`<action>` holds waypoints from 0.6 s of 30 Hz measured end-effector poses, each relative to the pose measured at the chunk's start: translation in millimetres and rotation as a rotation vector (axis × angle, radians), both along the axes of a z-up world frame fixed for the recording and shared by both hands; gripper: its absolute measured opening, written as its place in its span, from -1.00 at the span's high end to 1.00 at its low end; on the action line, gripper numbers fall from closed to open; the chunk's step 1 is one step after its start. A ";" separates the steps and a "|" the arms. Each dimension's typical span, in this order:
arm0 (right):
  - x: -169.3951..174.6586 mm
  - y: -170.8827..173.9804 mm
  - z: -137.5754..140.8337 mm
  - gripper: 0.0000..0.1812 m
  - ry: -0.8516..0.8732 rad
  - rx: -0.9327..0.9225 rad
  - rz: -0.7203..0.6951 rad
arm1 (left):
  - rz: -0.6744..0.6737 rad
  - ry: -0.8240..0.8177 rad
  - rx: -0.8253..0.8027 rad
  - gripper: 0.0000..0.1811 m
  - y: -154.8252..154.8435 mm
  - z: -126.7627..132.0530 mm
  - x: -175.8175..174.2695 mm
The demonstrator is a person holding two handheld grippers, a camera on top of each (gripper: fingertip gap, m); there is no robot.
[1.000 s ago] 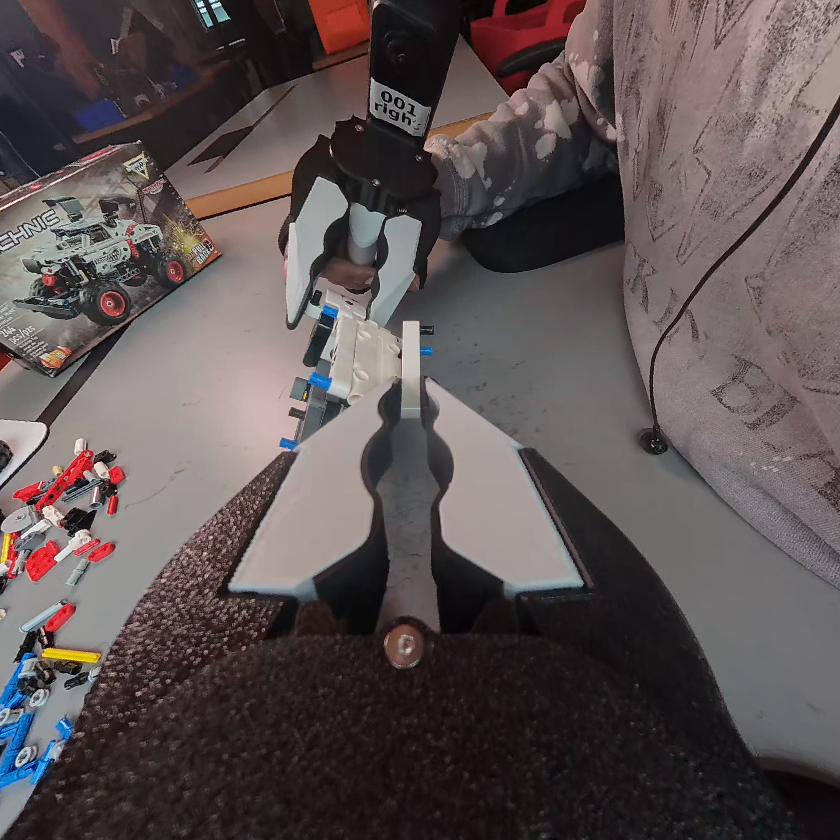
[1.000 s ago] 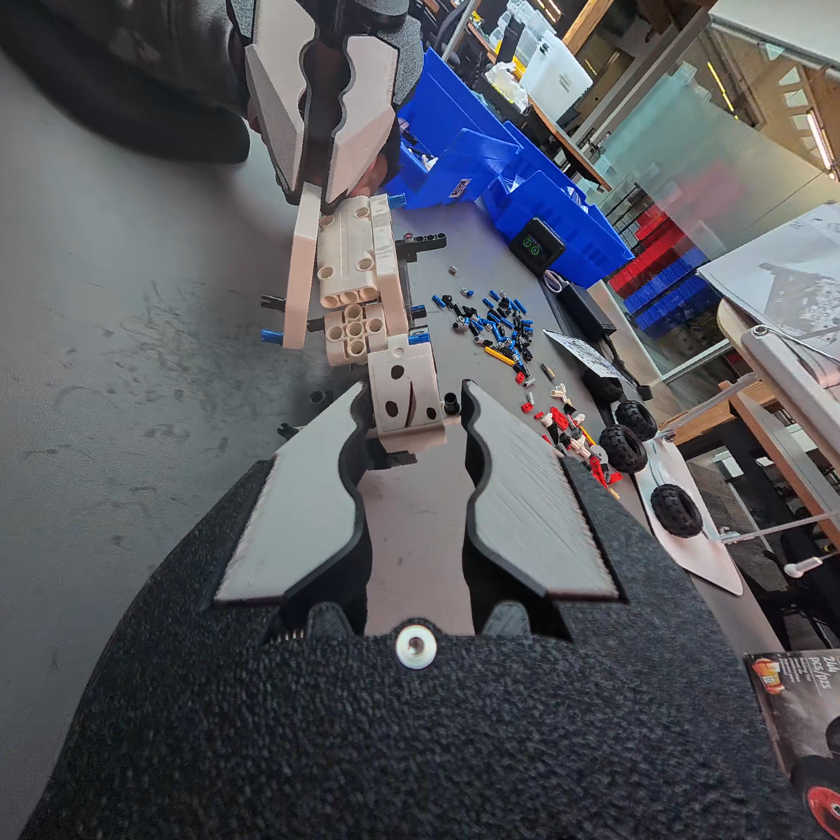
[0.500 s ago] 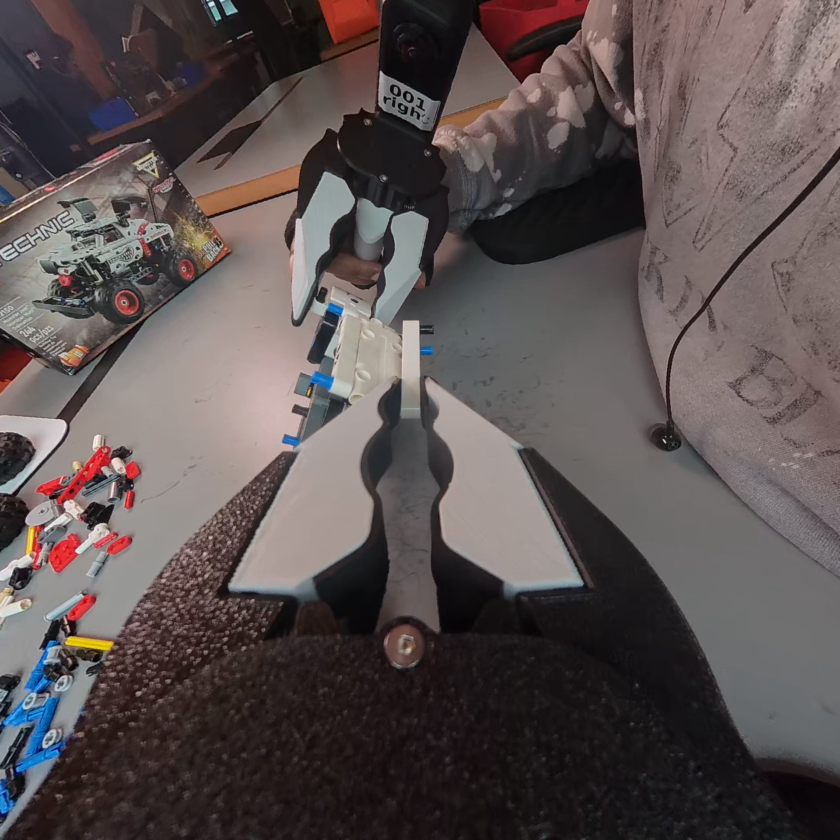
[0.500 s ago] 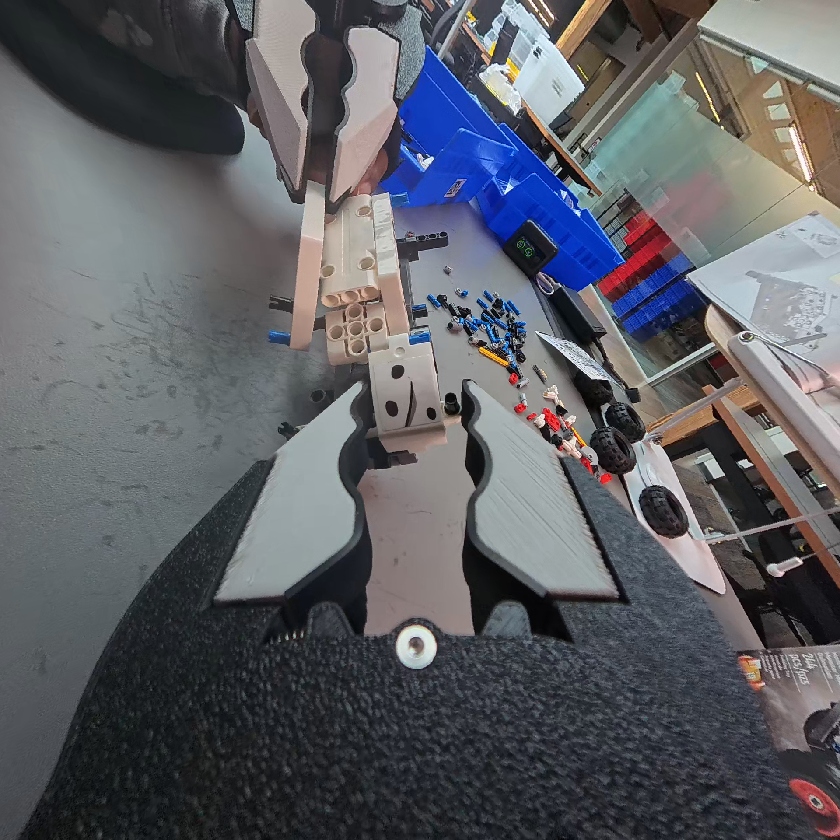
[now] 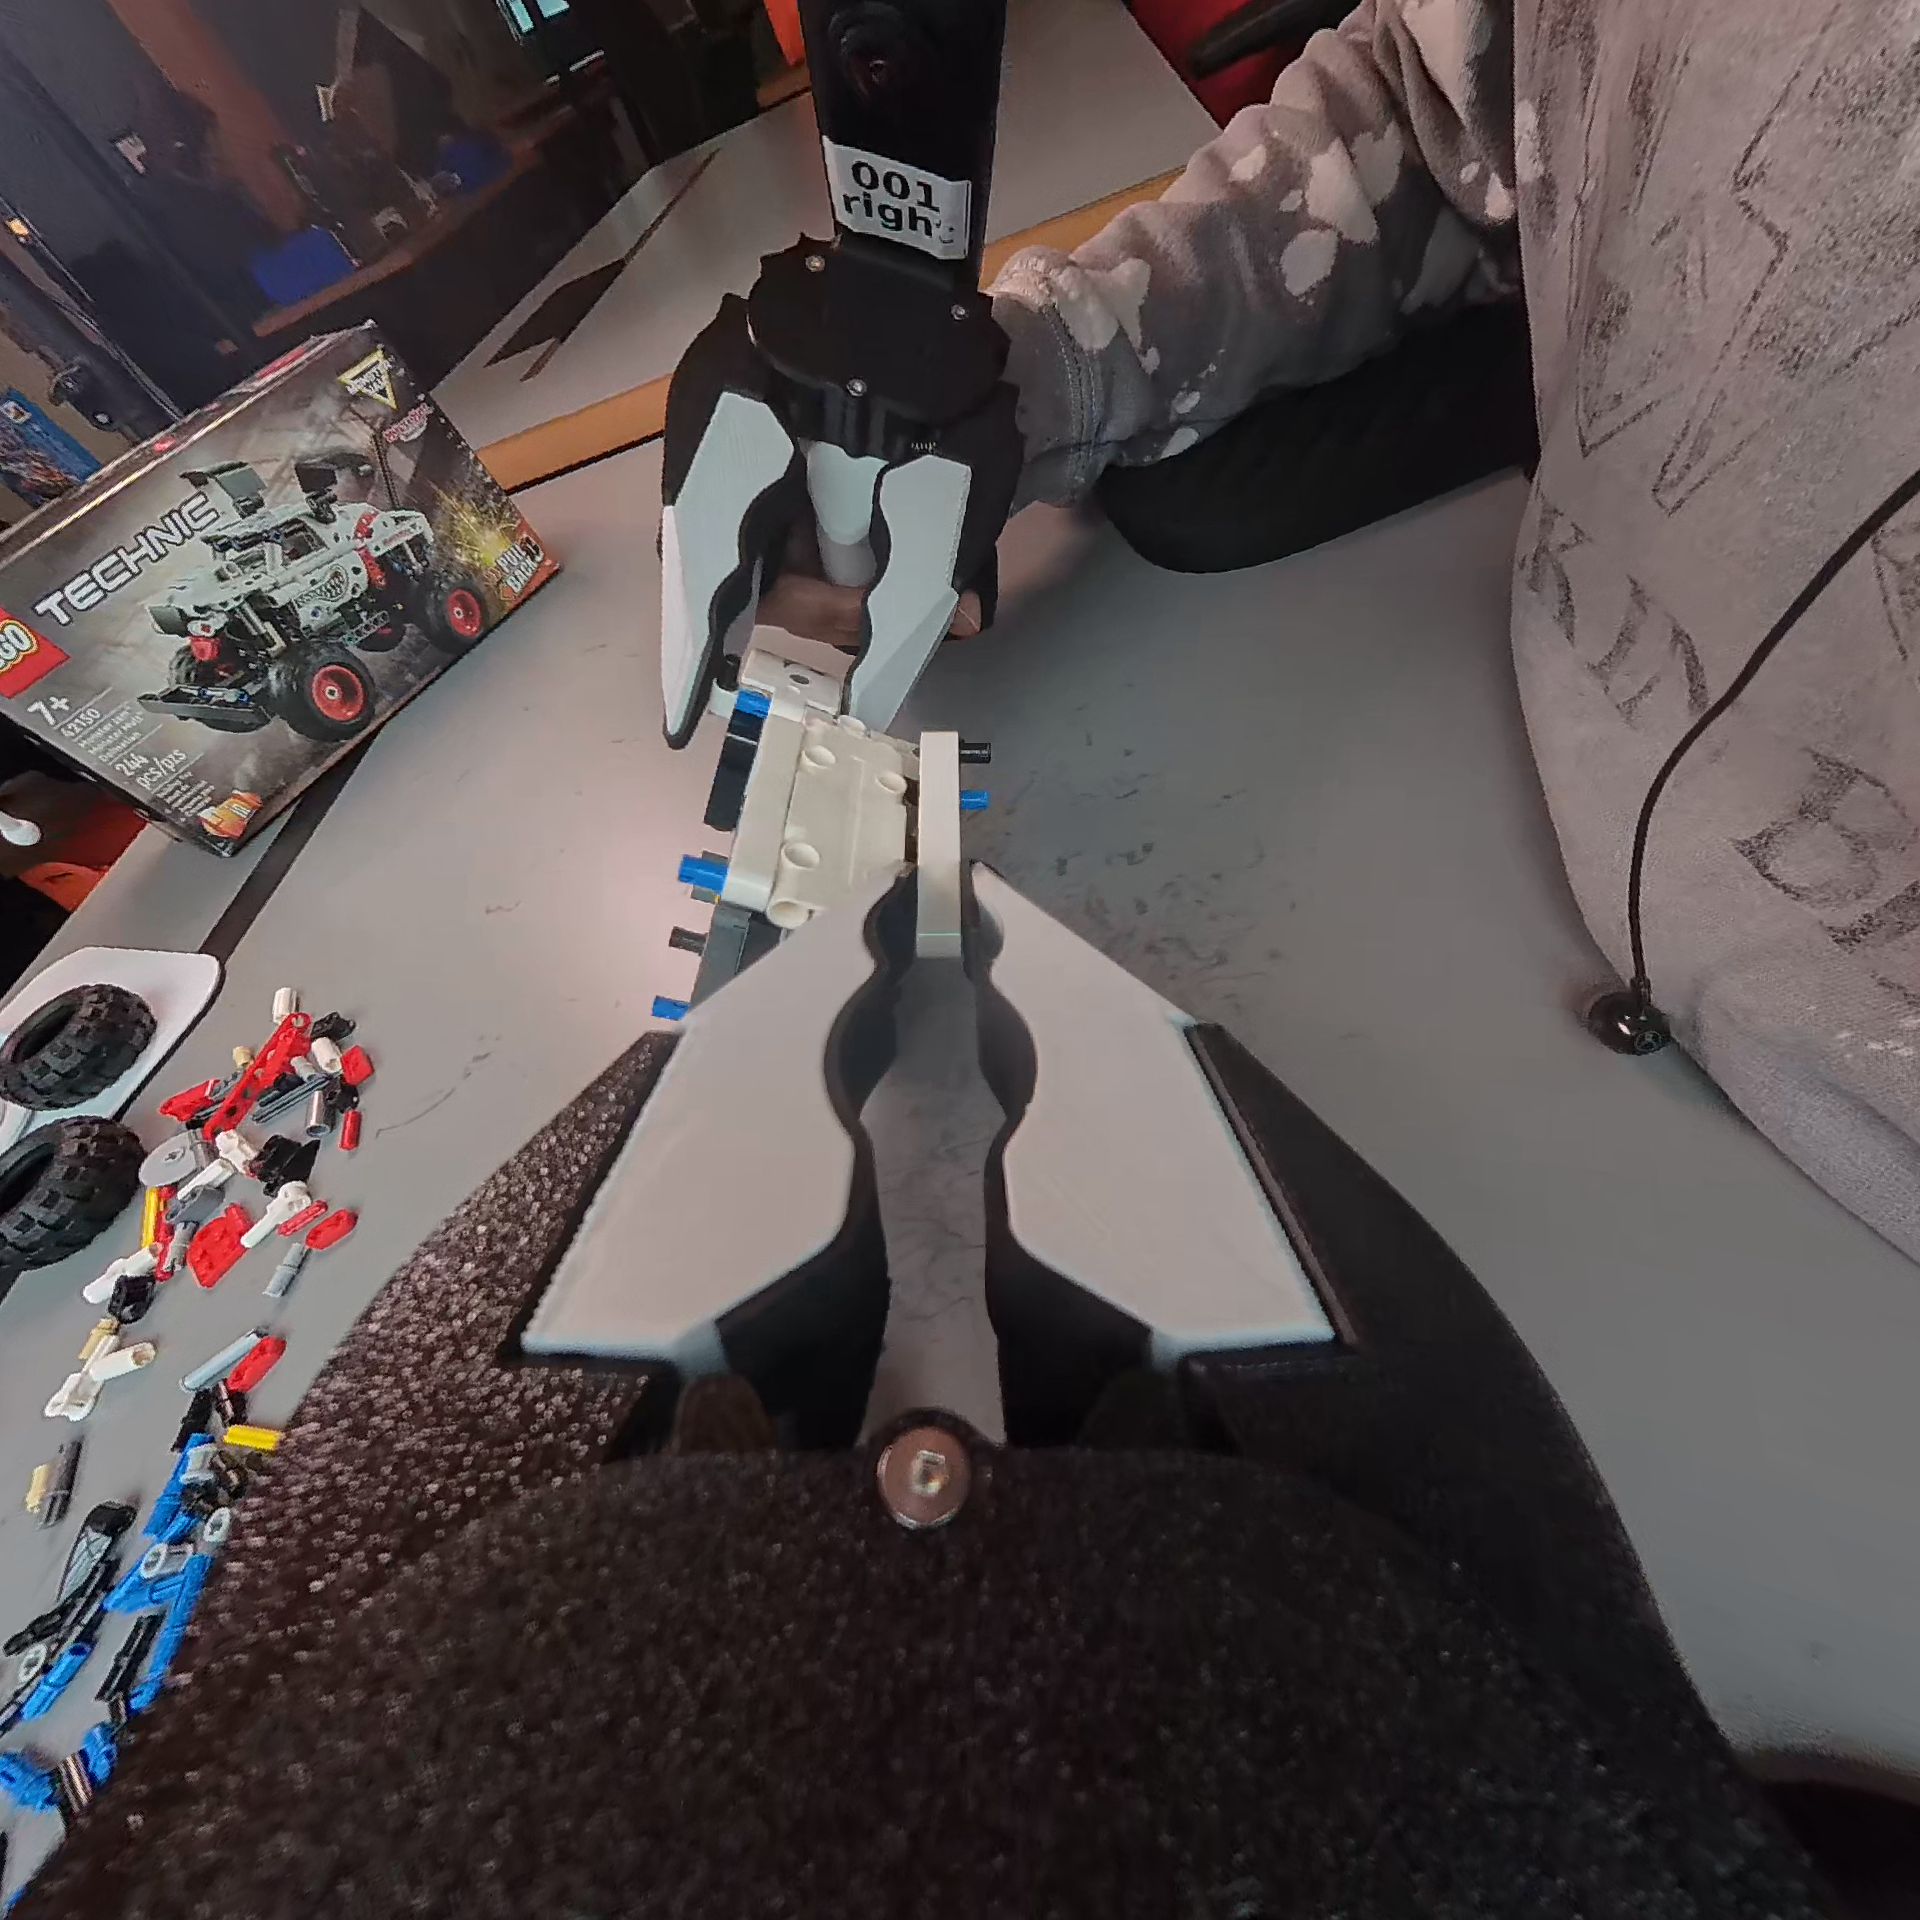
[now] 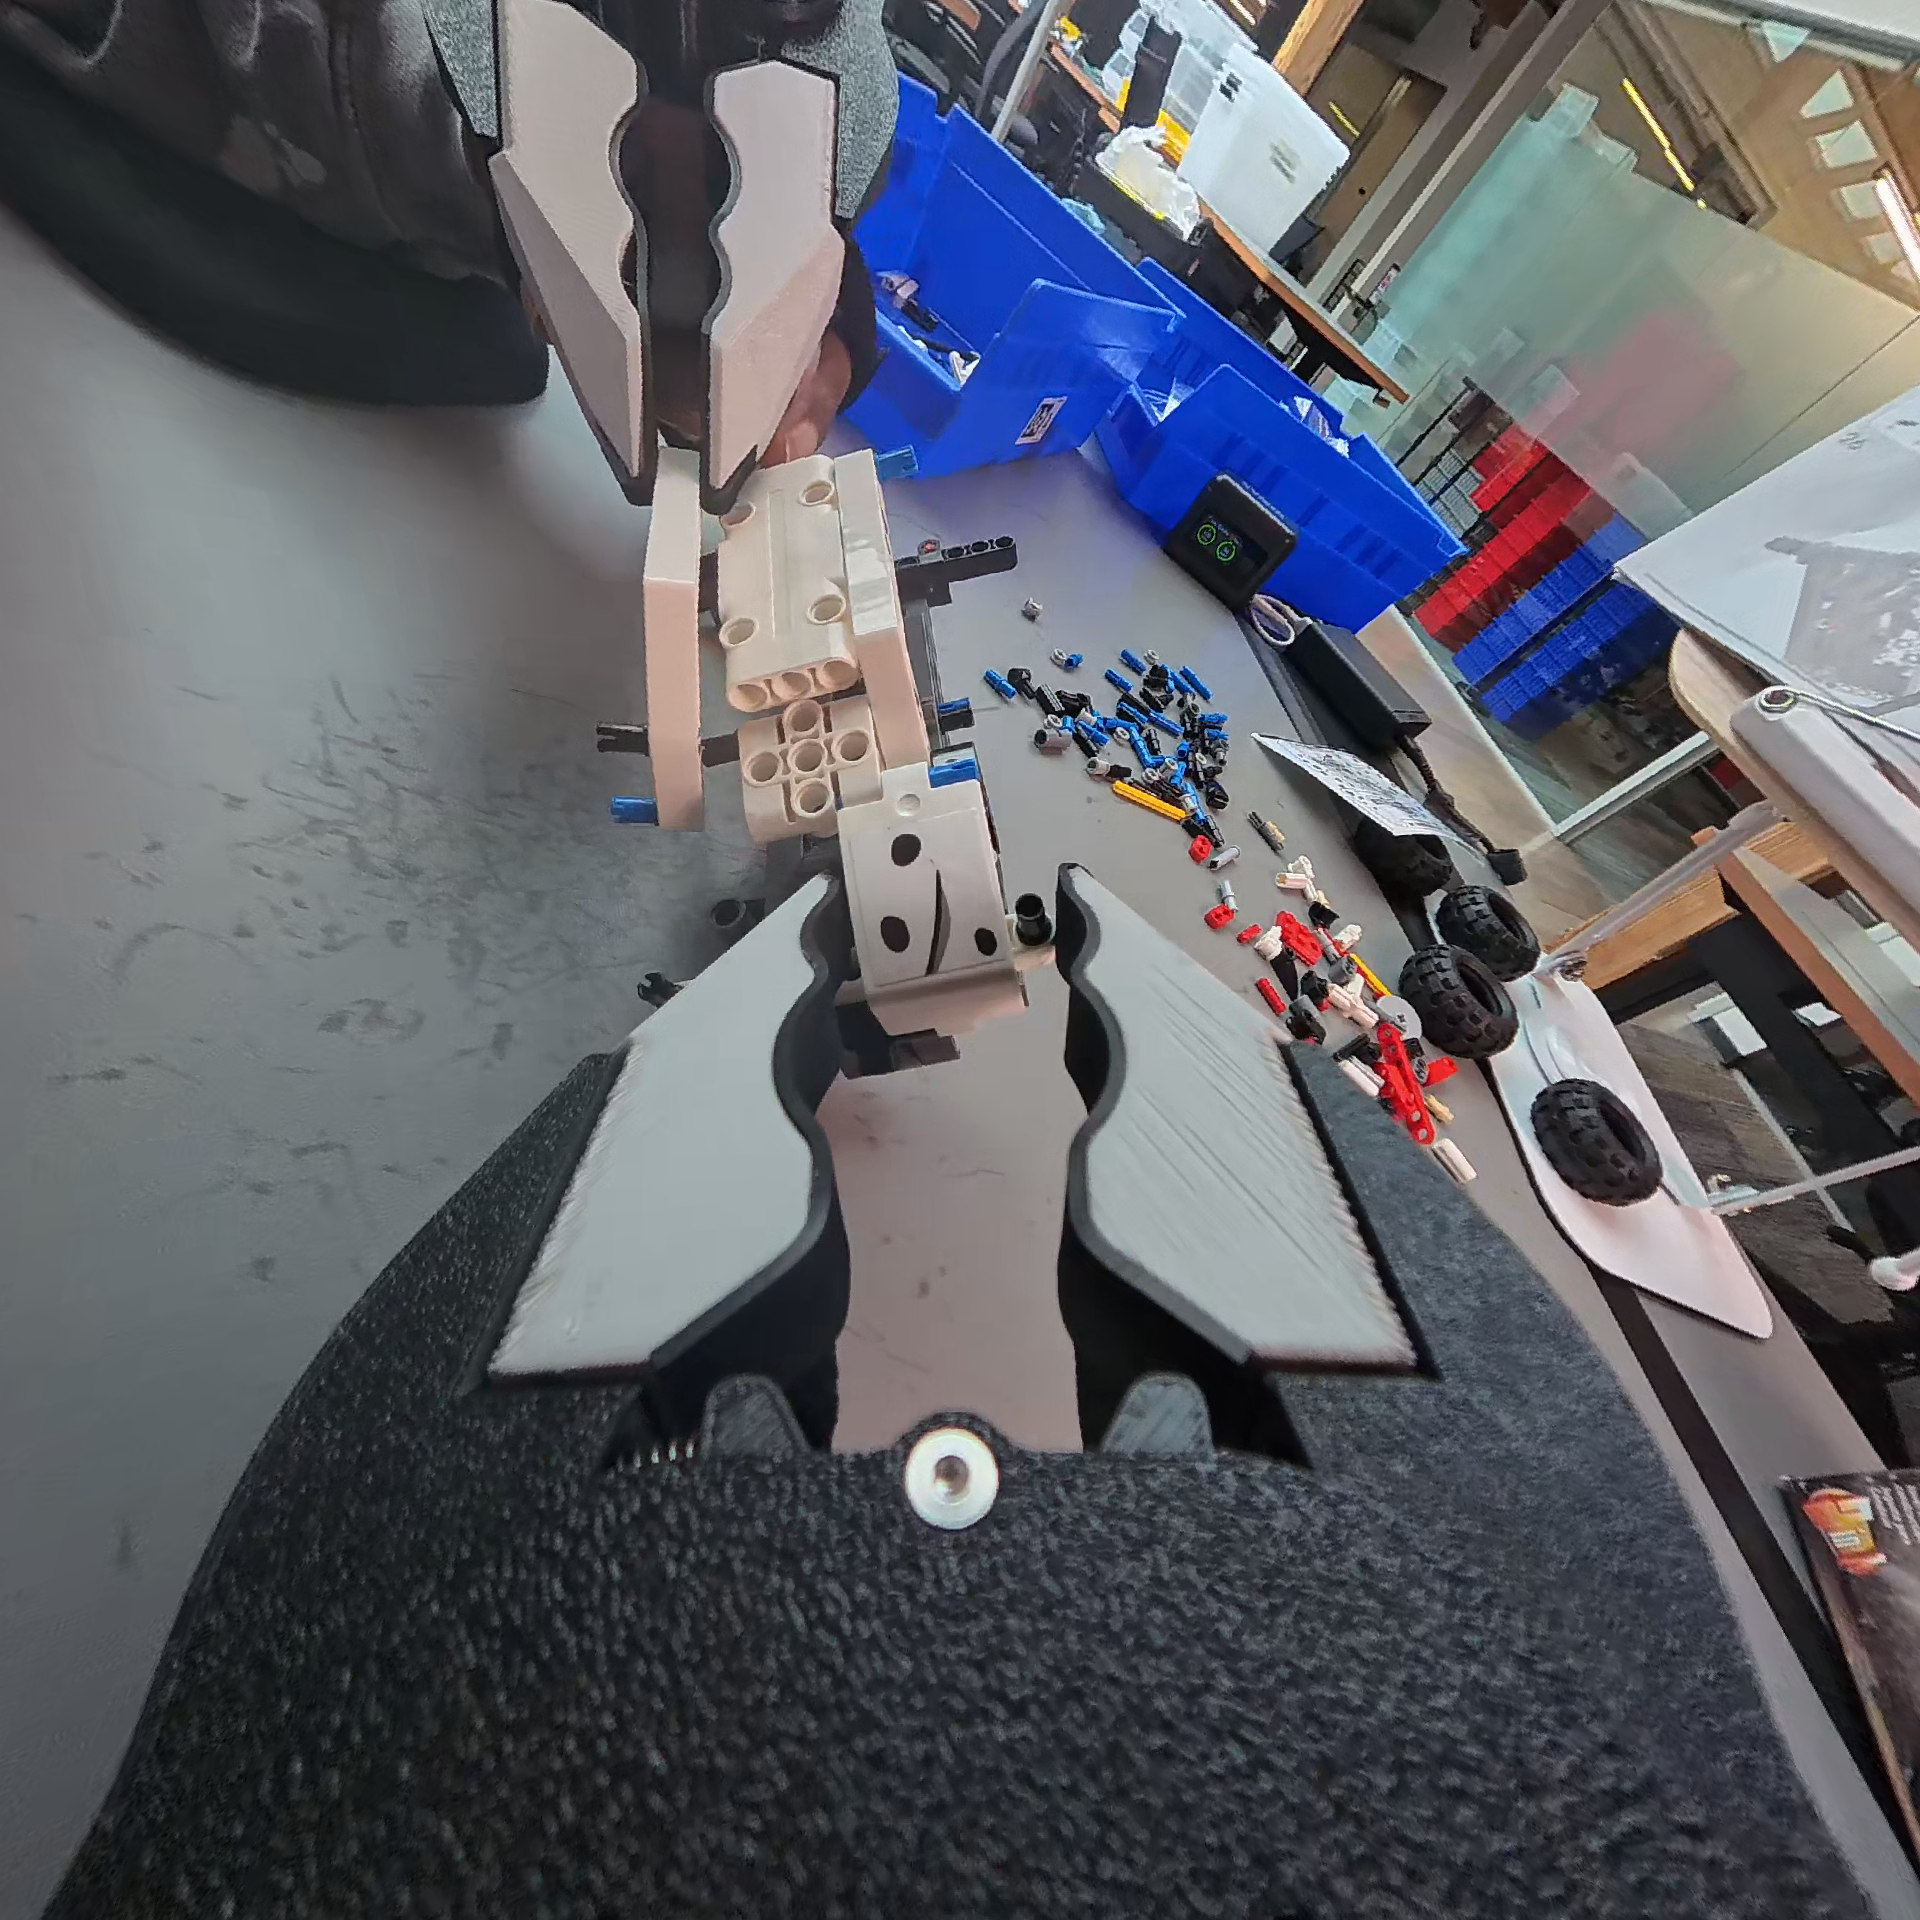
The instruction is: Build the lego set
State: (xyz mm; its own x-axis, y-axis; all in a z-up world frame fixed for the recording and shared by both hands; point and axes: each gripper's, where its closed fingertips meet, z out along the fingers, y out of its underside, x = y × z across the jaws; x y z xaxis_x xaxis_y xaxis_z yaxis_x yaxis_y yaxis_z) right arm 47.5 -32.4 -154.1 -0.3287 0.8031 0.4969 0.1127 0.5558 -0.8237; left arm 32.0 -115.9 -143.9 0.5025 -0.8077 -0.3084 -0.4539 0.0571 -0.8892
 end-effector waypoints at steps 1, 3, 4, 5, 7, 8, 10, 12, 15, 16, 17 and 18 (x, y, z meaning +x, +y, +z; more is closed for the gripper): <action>0.0 0.2 0.0 0.57 -0.001 -0.002 -0.001 | 0.002 0.003 0.002 0.91 0.2 -0.1 -0.2; -0.3 0.3 0.1 0.57 -0.001 -0.004 -0.002 | 0.003 0.004 0.002 0.91 0.3 -0.3 -0.3; -0.2 0.3 0.0 0.57 -0.003 -0.006 -0.002 | 0.004 0.003 0.003 0.91 0.5 -0.2 -0.3; -0.4 0.5 0.0 0.57 -0.003 -0.008 -0.003 | 0.005 0.003 0.003 0.91 0.5 -0.2 -0.5; -0.6 0.8 0.1 0.57 -0.005 -0.013 -0.005 | 0.006 0.003 0.003 0.91 0.8 -0.2 -0.7; -0.7 0.9 0.0 0.57 -0.006 -0.014 -0.006 | 0.007 0.002 0.002 0.91 0.9 -0.2 -0.8; -1.0 1.4 0.1 0.57 -0.009 -0.022 -0.009 | 0.006 0.002 0.001 0.91 0.8 -0.6 -0.8; -1.4 2.0 0.1 0.57 -0.013 -0.031 -0.012 | 0.006 0.004 -0.003 0.91 0.9 -1.6 -0.7; -1.8 2.5 0.1 0.57 -0.020 -0.042 -0.016 | 0.005 0.003 -0.005 0.91 1.0 -2.1 -0.4; -1.9 2.9 0.1 0.57 -0.022 -0.047 -0.017 | 0.006 0.001 -0.007 0.91 1.1 -2.1 -0.4; -2.0 3.2 0.1 0.57 -0.025 -0.054 -0.020 | 0.006 0.000 -0.009 0.91 1.2 -2.1 -0.6; -2.2 3.8 0.1 0.57 -0.028 -0.065 -0.023 | 0.008 -0.003 -0.012 0.91 1.3 -2.1 -0.8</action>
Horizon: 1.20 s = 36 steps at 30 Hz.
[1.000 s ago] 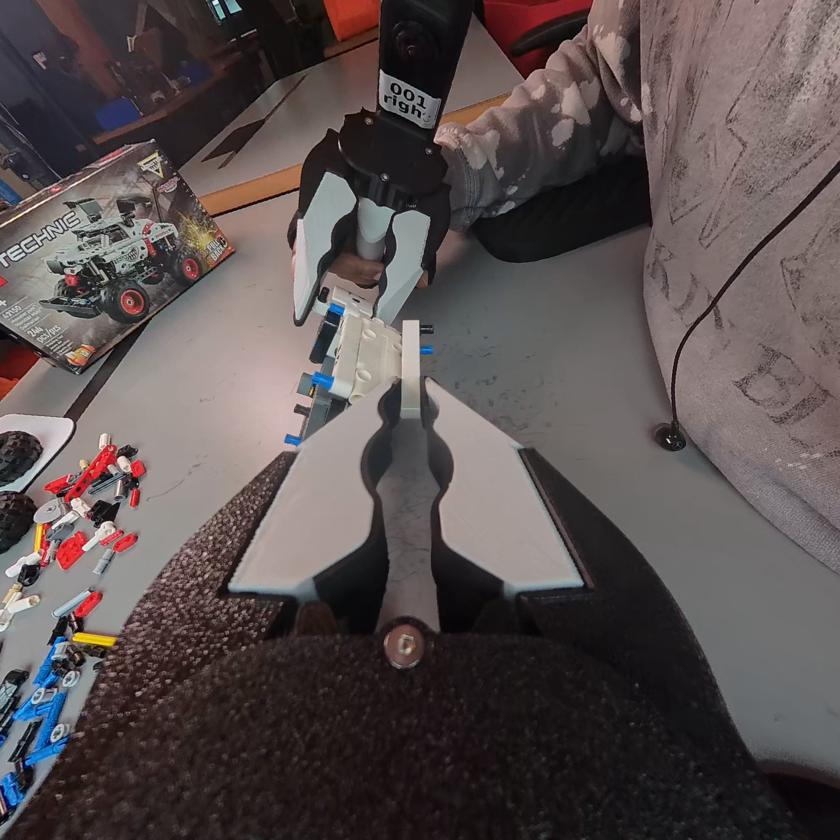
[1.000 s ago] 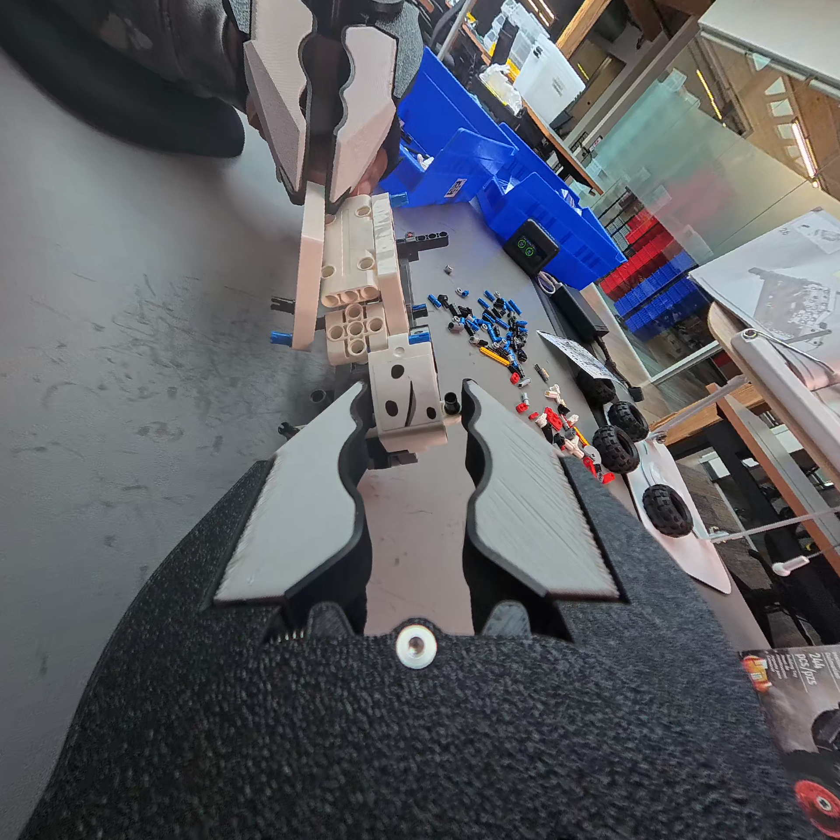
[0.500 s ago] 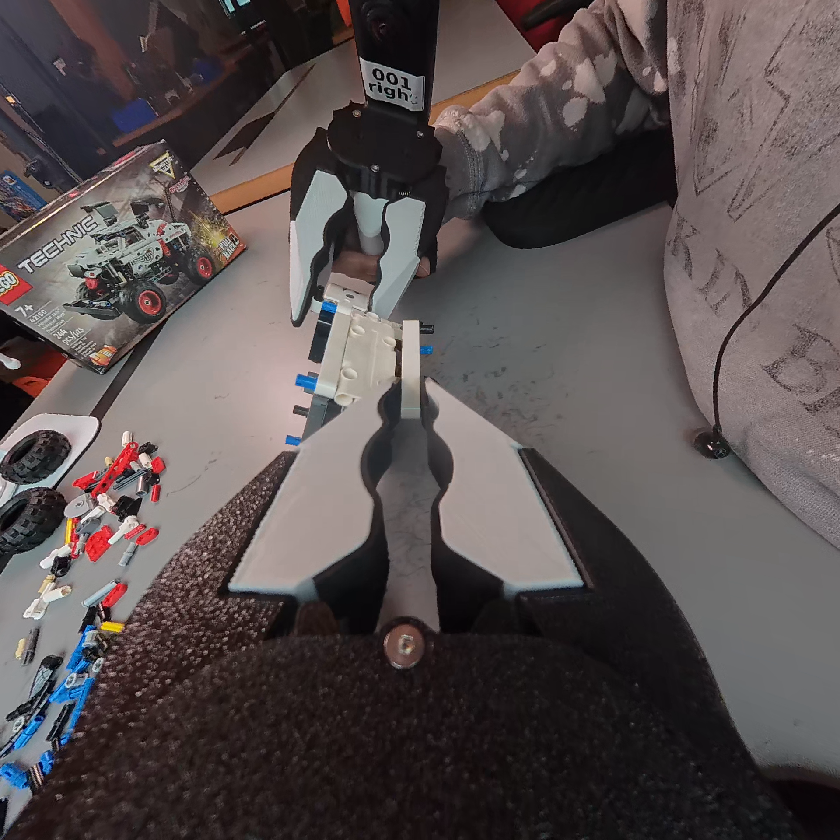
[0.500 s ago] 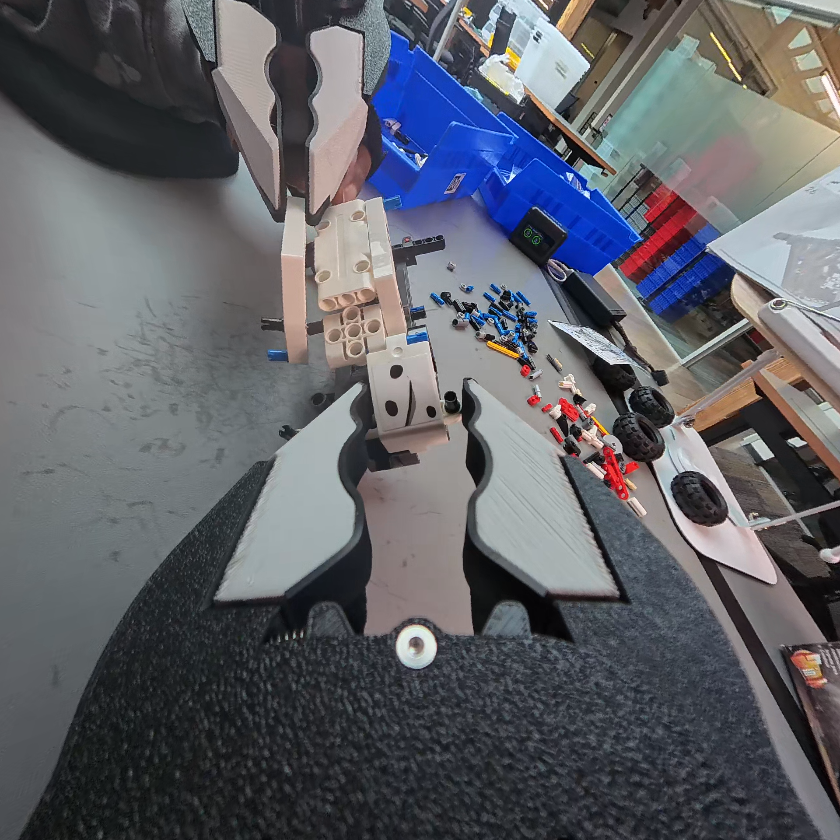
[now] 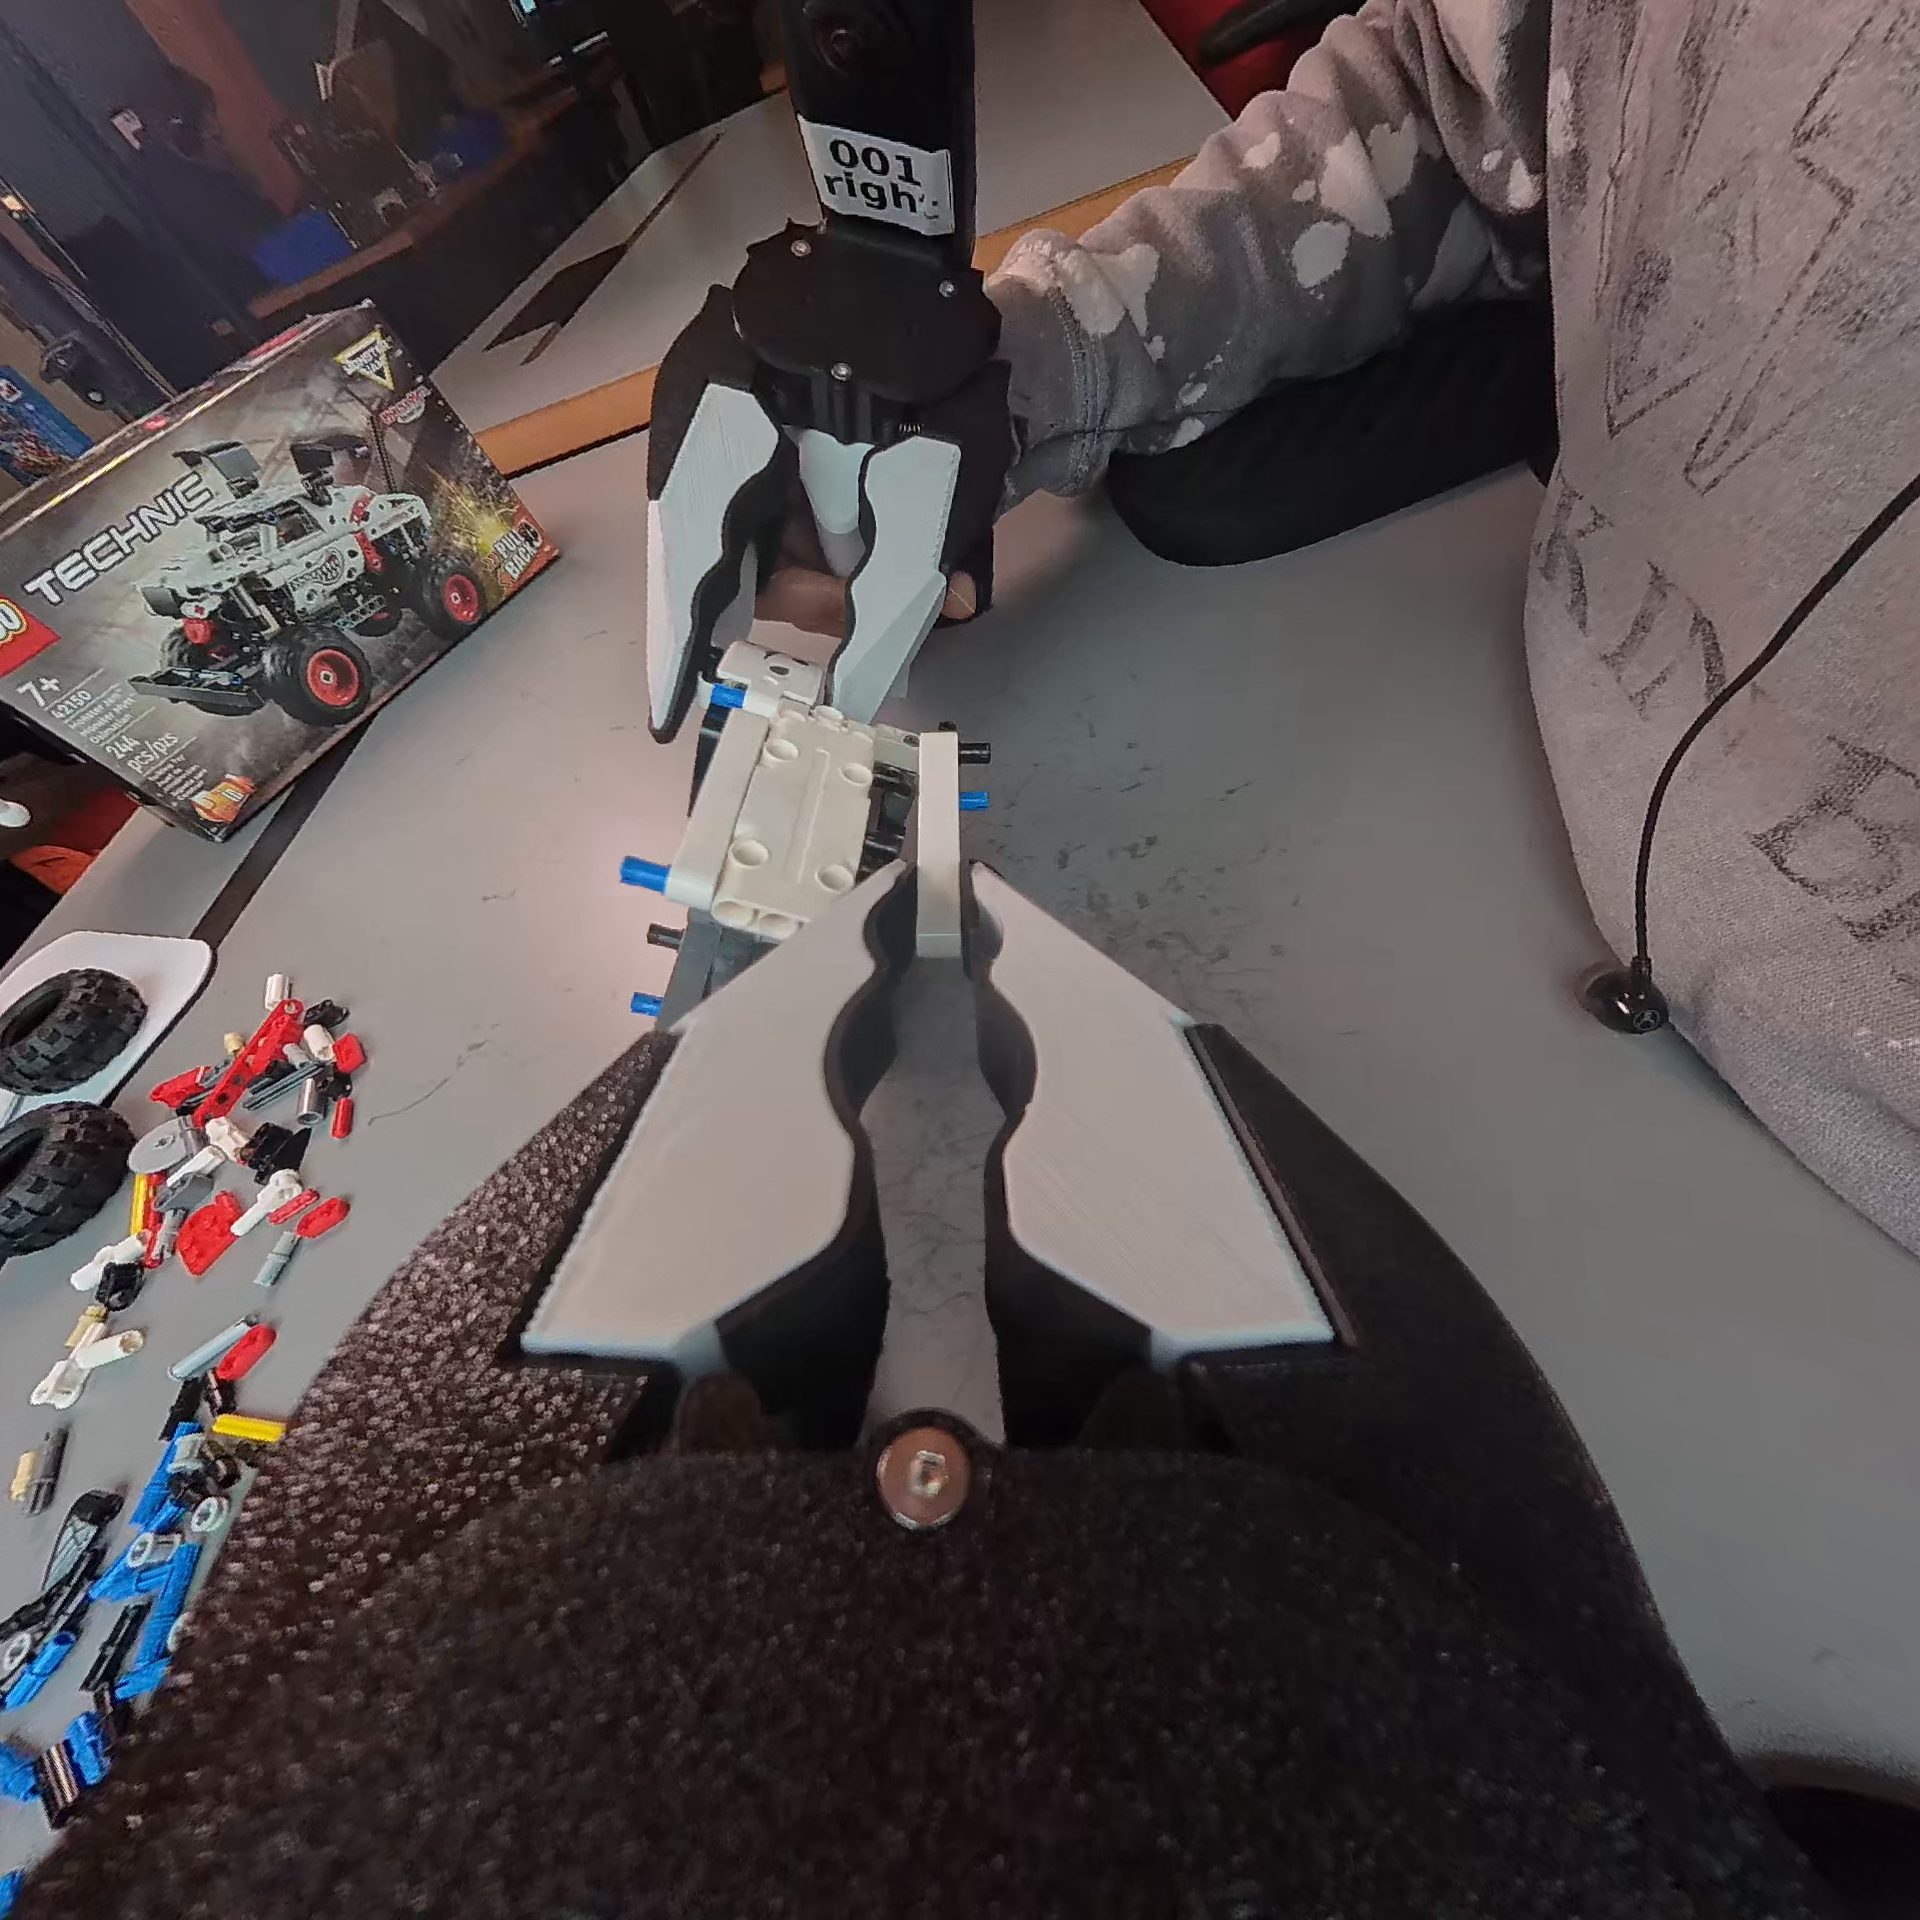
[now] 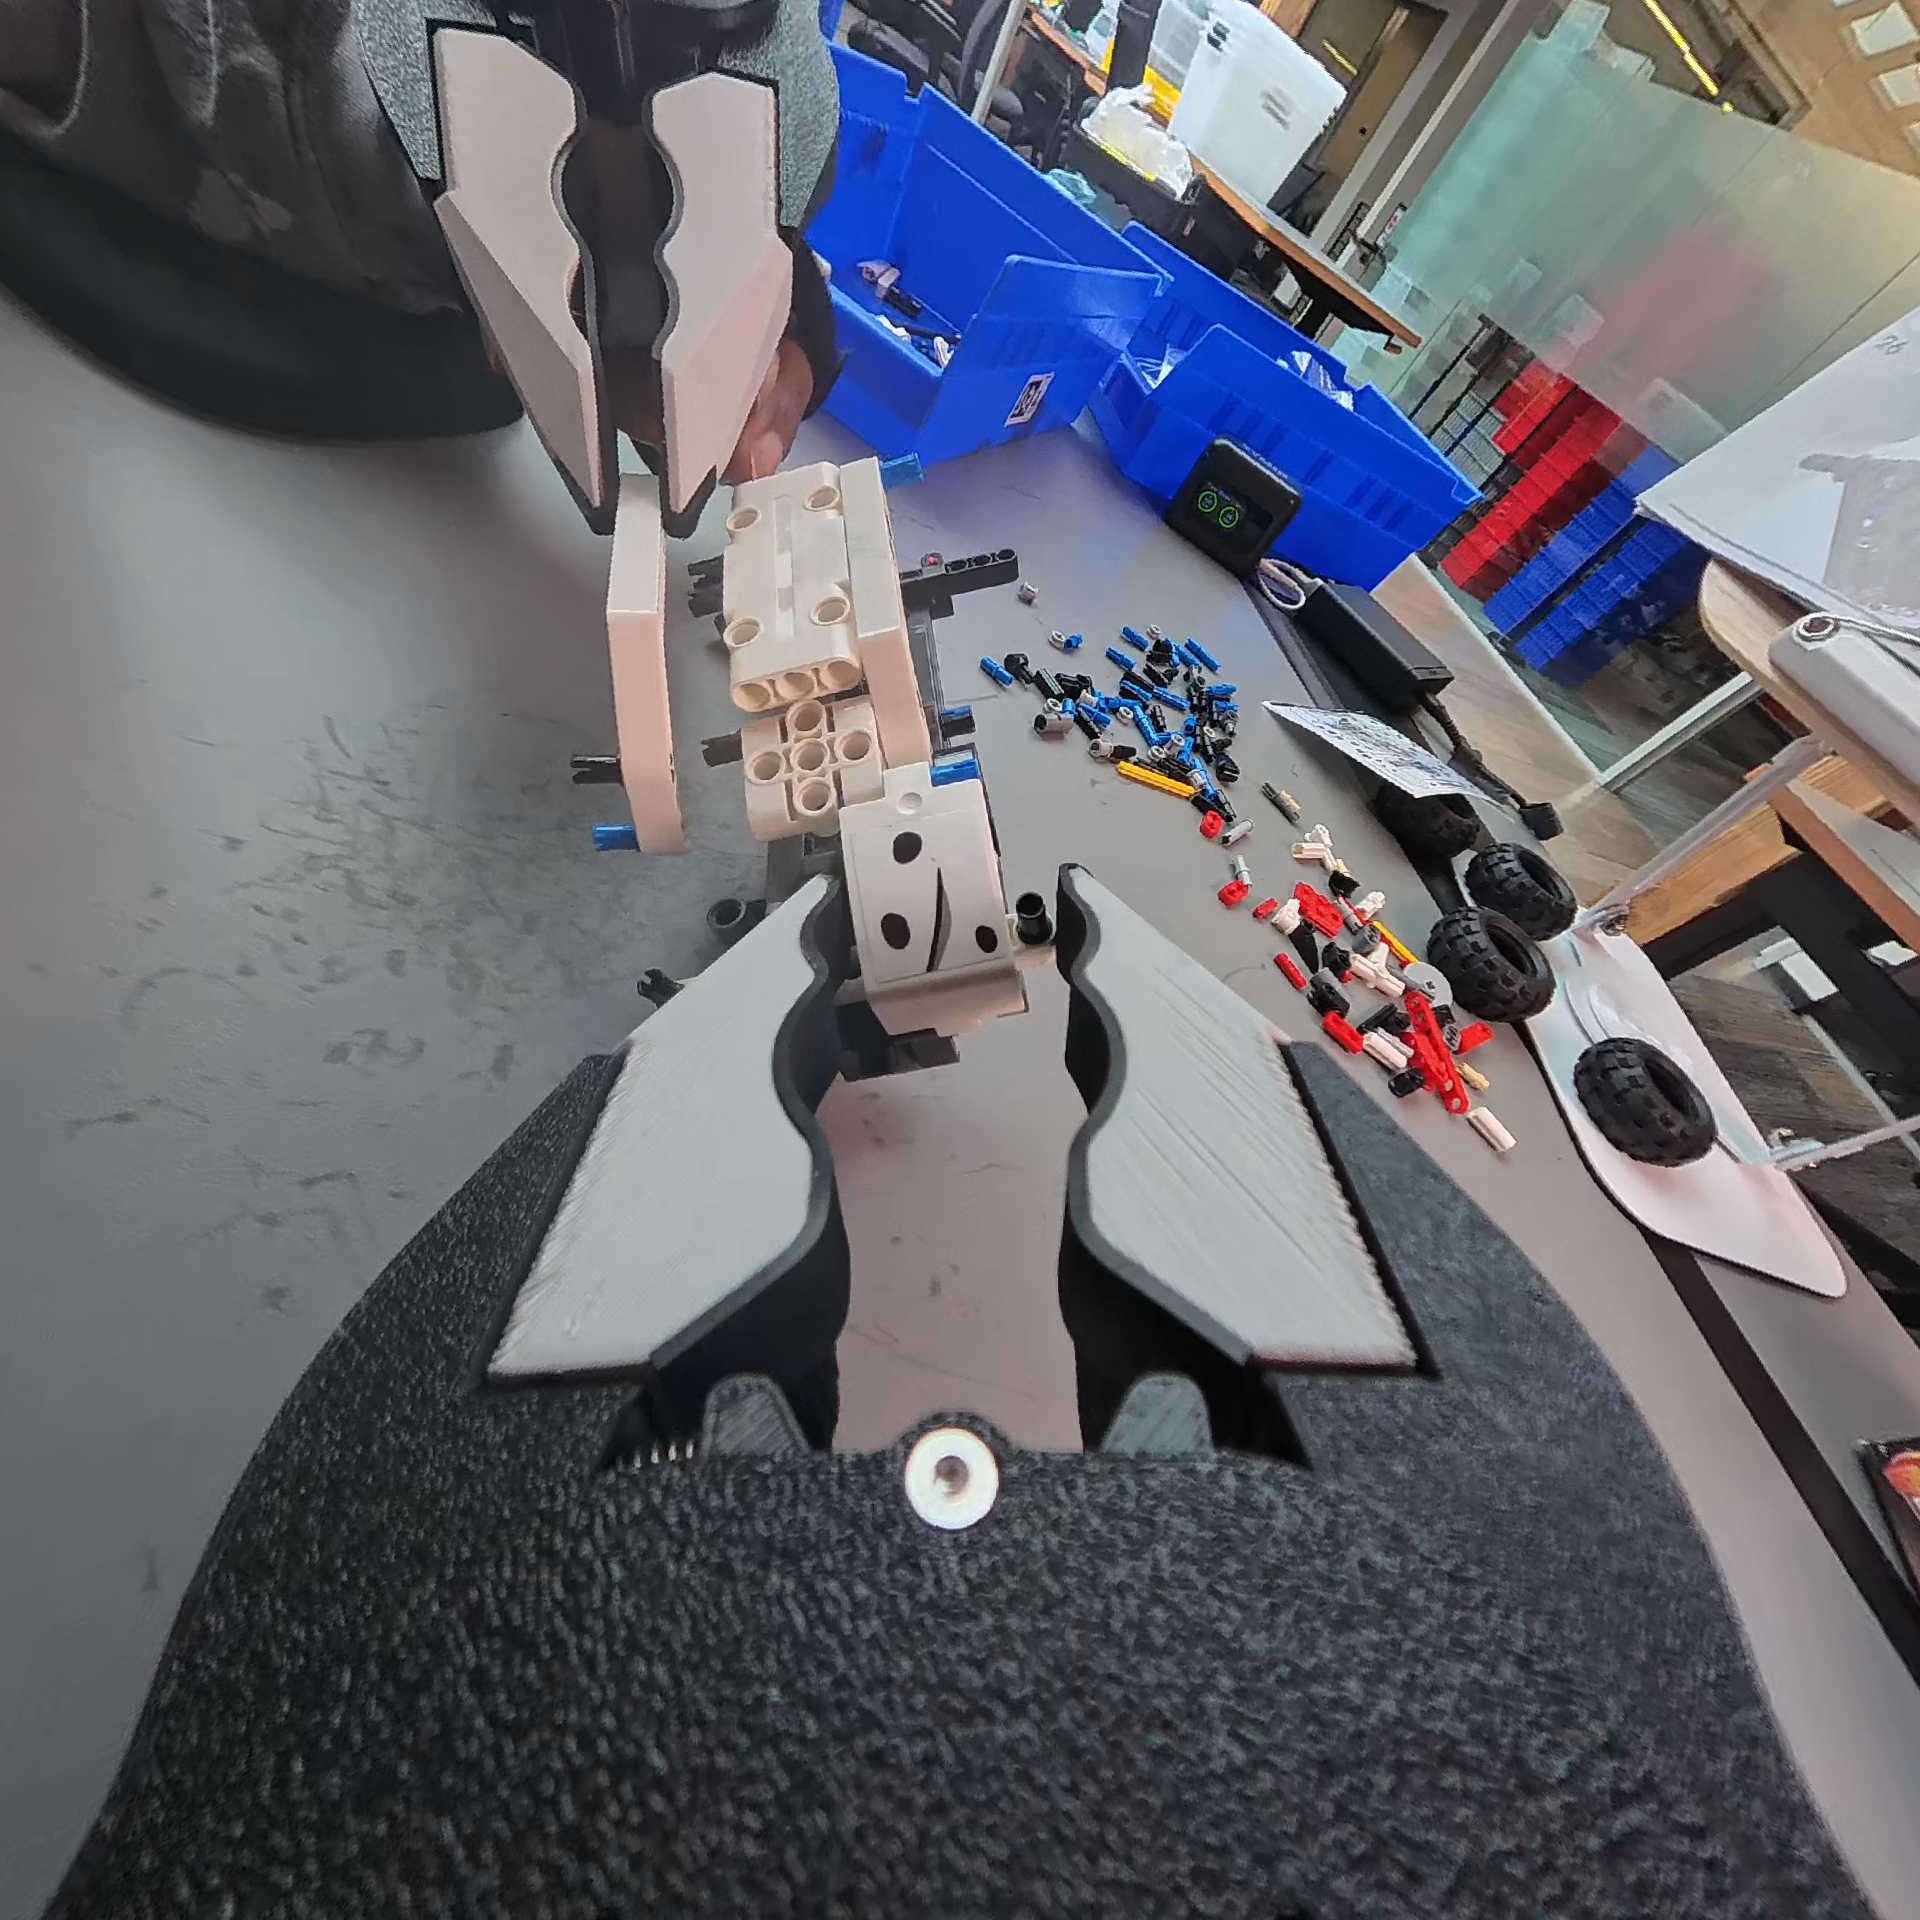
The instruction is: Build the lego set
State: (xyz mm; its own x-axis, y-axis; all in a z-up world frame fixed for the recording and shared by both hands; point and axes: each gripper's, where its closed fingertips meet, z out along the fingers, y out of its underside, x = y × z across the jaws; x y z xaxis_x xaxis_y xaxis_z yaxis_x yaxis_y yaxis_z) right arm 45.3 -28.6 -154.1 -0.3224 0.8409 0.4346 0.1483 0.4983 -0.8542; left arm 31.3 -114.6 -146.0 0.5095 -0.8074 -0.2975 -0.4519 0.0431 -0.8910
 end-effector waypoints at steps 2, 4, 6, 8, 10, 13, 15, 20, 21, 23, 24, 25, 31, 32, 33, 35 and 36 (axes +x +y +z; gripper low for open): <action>-0.5 1.8 0.0 0.57 -0.012 -0.031 -0.009 | 0.006 -0.005 -0.007 0.90 0.8 0.0 -1.0; -0.9 3.9 -0.4 0.57 -0.028 -0.070 -0.020 | 0.012 -0.015 -0.017 0.91 1.5 0.2 -2.1; -1.2 5.2 -0.8 0.57 -0.043 -0.102 -0.025 | 0.020 -0.030 -0.027 0.91 2.4 1.2 -3.4; -1.3 6.5 -1.3 0.57 -0.057 -0.130 -0.027 | 0.033 -0.044 -0.031 0.91 4.1 2.0 -5.2; -1.2 8.0 -1.9 0.57 -0.071 -0.161 -0.028 | 0.043 -0.055 -0.032 0.91 5.6 2.7 -7.1; -0.8 11.5 -3.0 0.57 -0.094 -0.203 -0.034 | 0.057 -0.074 -0.030 0.91 7.8 4.6 -9.1; -0.6 13.3 -3.6 0.57 -0.106 -0.224 -0.036 | 0.063 -0.087 -0.032 0.91 8.8 5.8 -10.1; -0.5 17.1 -5.5 0.57 -0.137 -0.280 -0.041 | 0.078 -0.116 -0.041 0.91 10.8 8.0 -12.2; -0.6 17.6 -5.8 0.57 -0.140 -0.287 -0.042 | 0.080 -0.121 -0.042 0.91 11.1 8.7 -12.5; -1.3 18.8 -6.7 0.57 -0.153 -0.306 -0.044 | 0.083 -0.131 -0.046 0.91 11.5 9.5 -12.8; -1.8 19.7 -7.2 0.57 -0.162 -0.318 -0.046 | 0.085 -0.135 -0.048 0.91 11.7 9.7 -13.0; -2.4 20.4 -7.8 0.57 -0.170 -0.328 -0.047 | 0.087 -0.136 -0.051 0.91 11.9 9.7 -13.1; -4.4 22.8 -10.3 0.57 -0.202 -0.374 -0.050 | 0.083 -0.139 -0.062 0.91 11.3 8.4 -10.7; -4.7 23.1 -10.7 0.57 -0.206 -0.379 -0.052 | 0.078 -0.140 -0.064 0.91 10.8 8.2 -9.8; -4.8 23.3 -10.9 0.56 -0.208 -0.380 -0.053 | 0.076 -0.141 -0.066 0.91 10.6 8.0 -9.1; -5.2 23.7 -11.1 0.56 -0.207 -0.377 -0.060 | 0.073 -0.139 -0.068 0.91 10.2 7.5 -8.3; -5.4 24.0 -11.1 0.56 -0.206 -0.372 -0.065 | 0.072 -0.139 -0.069 0.91 10.0 7.4 -7.8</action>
State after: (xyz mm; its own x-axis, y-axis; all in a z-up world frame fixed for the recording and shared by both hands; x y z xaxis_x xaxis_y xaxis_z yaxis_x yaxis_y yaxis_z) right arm 39.8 -4.6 -165.2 -0.3115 0.9498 0.0298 0.3557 0.1456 -0.9232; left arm 23.5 -104.6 -138.6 0.5991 -0.7835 -0.1651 -0.3238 -0.0485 -0.9449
